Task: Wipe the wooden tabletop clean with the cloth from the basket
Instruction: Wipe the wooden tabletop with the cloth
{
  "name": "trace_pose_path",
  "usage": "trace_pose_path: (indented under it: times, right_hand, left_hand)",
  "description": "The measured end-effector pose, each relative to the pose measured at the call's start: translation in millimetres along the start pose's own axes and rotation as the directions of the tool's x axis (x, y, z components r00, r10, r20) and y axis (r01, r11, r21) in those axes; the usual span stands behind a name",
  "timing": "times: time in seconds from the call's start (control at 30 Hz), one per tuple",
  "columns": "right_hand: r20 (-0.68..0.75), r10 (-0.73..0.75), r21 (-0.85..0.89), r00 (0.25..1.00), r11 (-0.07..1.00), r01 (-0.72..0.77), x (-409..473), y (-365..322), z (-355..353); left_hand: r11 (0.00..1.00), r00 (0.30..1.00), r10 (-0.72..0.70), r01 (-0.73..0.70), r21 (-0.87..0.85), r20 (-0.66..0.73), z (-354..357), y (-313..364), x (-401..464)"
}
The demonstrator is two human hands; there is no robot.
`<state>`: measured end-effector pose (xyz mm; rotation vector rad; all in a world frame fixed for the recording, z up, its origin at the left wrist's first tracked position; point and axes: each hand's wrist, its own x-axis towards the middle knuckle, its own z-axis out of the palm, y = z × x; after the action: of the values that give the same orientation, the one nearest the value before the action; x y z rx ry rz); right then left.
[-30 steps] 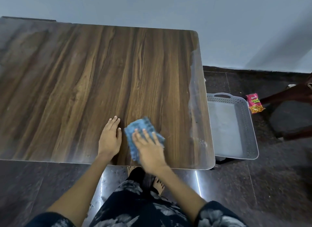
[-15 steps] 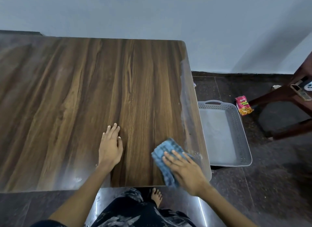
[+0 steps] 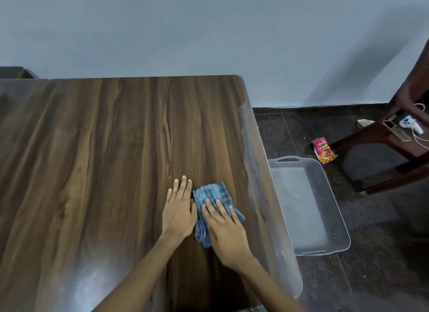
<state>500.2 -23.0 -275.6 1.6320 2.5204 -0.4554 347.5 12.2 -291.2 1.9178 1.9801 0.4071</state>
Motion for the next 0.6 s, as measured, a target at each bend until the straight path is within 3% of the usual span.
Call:
trace_pose_path:
  times: [0.13, 0.33, 0.6]
  right_hand:
    - [0.02, 0.065, -0.014, 0.998, 0.998, -0.065, -15, 32, 0]
    - [-0.12, 0.27, 0.038, 0.955, 0.963, -0.268, 83, 85, -37]
    - [-0.169, 0.266, 0.061, 0.949, 0.964, -0.259, 235, 114, -81]
  left_hand:
    - [1.0, 1.0, 0.015, -0.015, 0.022, -0.017, 7, 8, 22]
    - [0.999, 1.0, 0.015, -0.015, 0.044, 0.007, 11, 25, 69]
    - [0.997, 0.999, 0.035, -0.035, 0.061, 0.009, 9, 44, 170]
